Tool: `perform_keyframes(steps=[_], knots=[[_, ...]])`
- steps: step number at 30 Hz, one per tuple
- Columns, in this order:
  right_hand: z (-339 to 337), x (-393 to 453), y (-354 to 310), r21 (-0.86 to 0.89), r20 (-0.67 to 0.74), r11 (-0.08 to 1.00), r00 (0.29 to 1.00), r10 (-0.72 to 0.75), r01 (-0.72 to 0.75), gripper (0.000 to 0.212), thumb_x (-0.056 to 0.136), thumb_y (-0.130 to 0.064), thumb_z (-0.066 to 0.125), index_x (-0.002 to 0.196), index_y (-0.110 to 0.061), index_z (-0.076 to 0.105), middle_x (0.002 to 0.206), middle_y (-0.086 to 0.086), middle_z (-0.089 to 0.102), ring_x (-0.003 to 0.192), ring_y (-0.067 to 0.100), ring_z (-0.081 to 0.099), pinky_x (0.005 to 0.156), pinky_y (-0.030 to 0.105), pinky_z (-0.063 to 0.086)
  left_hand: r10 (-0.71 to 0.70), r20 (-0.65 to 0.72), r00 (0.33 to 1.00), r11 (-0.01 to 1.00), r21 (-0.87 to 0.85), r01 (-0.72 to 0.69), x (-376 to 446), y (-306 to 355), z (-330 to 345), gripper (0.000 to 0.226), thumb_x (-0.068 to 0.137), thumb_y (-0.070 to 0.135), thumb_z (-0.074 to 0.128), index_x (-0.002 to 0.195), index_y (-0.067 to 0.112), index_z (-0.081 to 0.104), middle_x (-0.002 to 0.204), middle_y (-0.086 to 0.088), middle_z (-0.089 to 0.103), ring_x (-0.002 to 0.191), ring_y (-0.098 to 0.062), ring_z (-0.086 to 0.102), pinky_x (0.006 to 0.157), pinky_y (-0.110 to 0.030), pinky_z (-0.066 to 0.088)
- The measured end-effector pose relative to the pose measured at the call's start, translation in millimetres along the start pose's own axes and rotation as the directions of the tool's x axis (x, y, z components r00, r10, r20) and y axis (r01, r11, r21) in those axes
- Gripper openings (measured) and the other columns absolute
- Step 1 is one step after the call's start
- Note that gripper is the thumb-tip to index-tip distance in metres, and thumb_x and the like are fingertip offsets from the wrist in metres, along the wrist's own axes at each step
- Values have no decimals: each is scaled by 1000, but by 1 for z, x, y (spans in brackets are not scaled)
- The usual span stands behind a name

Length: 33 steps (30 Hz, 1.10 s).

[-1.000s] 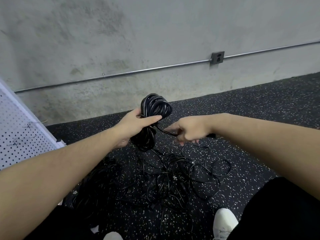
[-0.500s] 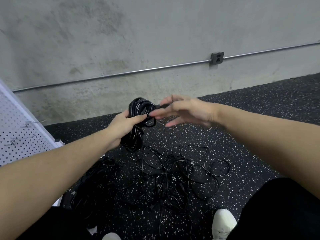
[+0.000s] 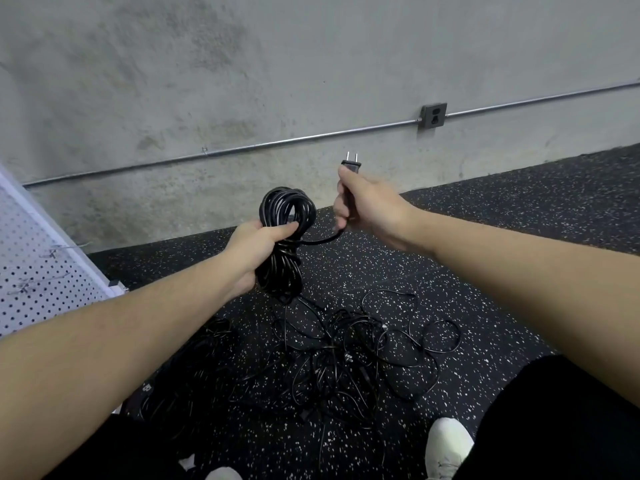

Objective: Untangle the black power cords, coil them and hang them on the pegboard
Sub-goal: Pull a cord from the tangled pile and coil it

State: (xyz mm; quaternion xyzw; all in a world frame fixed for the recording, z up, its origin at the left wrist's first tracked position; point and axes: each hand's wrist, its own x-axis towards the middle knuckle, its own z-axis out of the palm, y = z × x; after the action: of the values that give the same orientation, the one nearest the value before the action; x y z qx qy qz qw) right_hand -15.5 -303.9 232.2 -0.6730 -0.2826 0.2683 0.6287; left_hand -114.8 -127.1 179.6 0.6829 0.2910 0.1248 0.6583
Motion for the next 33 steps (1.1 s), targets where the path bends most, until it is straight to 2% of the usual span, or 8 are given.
perform_keyframes(steps=[6, 8, 12, 14, 18, 22, 26, 33], knots=[[0, -8, -5, -357, -60, 932, 994, -95, 67, 42, 86, -40, 78, 80, -23, 40, 76, -6, 38, 67, 10, 35, 62, 28, 32, 44, 30, 999, 999, -12, -44, -8, 5, 18, 22, 88, 15, 79, 108, 16, 71, 90, -4, 80, 77, -20, 77, 66, -33, 57], [-6, -7, -1, -336, -45, 941, 997, -65, 46, 45, 82, -39, 82, 83, -24, 40, 82, -9, 39, 72, 6, 37, 68, 24, 37, 48, 36, 998, 999, -10, -48, -8, 4, 17, 24, 87, 15, 80, 109, 18, 71, 91, -4, 80, 81, -22, 77, 69, -36, 58], [-11, -3, 10, -242, -5, 968, 998, 69, -68, 48, 77, -40, 86, 99, -7, 61, 90, 3, 67, 89, 16, 61, 95, 44, 51, 34, 100, 994, 999, 5, -34, -10, 0, 16, 25, 87, 15, 80, 110, 15, 70, 98, -8, 79, 84, -23, 76, 69, -37, 57], [-9, -2, 14, -175, 42, 979, 993, 112, -103, 32, 83, -31, 82, 102, -10, 69, 102, 5, 75, 104, 25, 67, 104, 50, 50, 21, 135, 991, 1000, 11, -23, -13, 0, 19, 21, 88, 13, 78, 109, 13, 71, 97, -9, 79, 79, -21, 75, 65, -34, 57], [-12, -4, 13, 36, 144, 992, 983, 118, -124, 10, 90, -15, 75, 94, -13, 66, 98, 4, 76, 99, 24, 71, 105, 47, 51, 37, 164, 986, 998, 35, -43, -14, 3, 22, 13, 90, 15, 76, 103, 14, 72, 92, -6, 79, 81, -20, 74, 74, -36, 57], [-12, -1, 14, 195, 94, 975, 991, 90, -107, 22, 92, -7, 71, 86, -15, 51, 91, 7, 72, 96, 25, 70, 96, 34, 57, 56, 179, 982, 997, 39, -64, -15, 8, 23, 14, 90, 16, 76, 103, 11, 71, 91, -7, 78, 84, -24, 73, 80, -40, 58], [-7, -1, 18, 114, 33, 991, 998, 60, -63, 25, 92, -4, 68, 84, -15, 47, 83, 5, 61, 77, 16, 68, 69, 24, 58, 21, 213, 977, 998, 45, -32, -19, 9, 29, 15, 92, 12, 74, 106, 6, 70, 95, -16, 77, 83, -29, 74, 71, -39, 60], [-12, 1, 21, -13, -58, 999, 997, -49, 48, 42, 91, -20, 76, 83, -22, 35, 69, -2, 58, 83, 23, 65, 56, 20, 50, 52, 193, 980, 999, -5, -52, -27, 14, 39, 8, 91, 12, 75, 97, 11, 70, 82, -6, 74, 72, -21, 70, 67, -37, 58]])
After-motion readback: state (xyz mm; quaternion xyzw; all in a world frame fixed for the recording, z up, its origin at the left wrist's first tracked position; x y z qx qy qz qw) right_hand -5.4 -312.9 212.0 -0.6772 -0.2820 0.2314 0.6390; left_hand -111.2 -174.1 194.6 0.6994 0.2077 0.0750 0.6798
